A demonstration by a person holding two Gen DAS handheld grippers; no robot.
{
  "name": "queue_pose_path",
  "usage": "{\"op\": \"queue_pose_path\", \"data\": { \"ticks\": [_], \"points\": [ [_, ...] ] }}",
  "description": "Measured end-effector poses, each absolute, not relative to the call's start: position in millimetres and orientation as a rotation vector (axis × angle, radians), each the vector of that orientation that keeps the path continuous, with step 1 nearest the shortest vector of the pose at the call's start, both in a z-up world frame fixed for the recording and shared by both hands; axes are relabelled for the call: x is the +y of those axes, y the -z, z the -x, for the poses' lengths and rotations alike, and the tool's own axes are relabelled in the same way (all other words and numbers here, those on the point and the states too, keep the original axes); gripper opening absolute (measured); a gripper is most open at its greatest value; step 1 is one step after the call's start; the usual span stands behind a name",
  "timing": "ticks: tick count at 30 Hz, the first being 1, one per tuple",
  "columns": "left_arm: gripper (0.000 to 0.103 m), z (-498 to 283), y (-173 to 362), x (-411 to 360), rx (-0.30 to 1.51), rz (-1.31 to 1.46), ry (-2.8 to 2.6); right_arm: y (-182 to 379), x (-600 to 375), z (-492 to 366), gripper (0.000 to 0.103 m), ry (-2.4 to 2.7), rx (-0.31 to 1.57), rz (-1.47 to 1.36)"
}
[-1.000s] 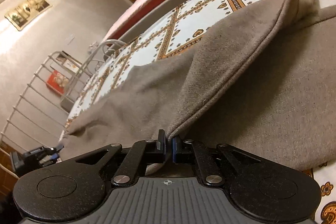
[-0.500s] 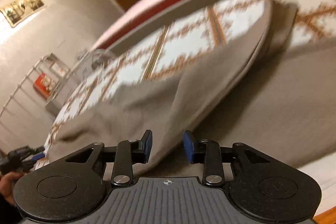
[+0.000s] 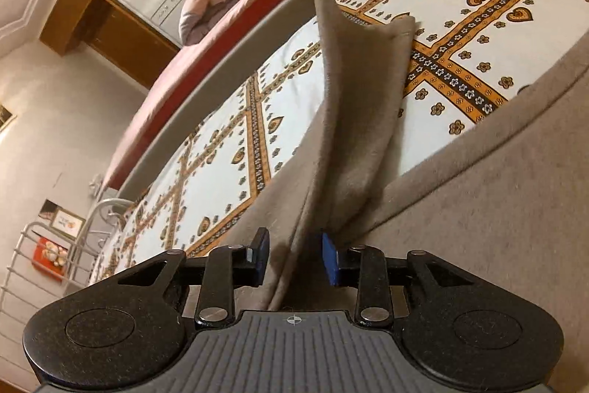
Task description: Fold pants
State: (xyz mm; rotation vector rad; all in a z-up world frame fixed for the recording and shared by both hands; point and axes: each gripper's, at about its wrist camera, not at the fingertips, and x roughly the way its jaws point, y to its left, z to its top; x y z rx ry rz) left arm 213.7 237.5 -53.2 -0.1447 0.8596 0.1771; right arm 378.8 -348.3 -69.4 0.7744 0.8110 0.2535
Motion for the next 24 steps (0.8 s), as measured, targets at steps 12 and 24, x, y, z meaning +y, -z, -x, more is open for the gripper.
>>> {"op": "queue_pose_path", "data": {
  "ticks": [12, 24],
  "points": [
    [0.088, -210, 50, 259, 0.819, 0.317, -0.137, 32, -387, -277, 0.004, -0.249, 0.825, -0.681],
    [0.088, -208, 50, 267, 0.809, 0.355, -0.105, 50, -452, -265, 0.041, -0.001, 0.793, -0.832]
  ]
}}
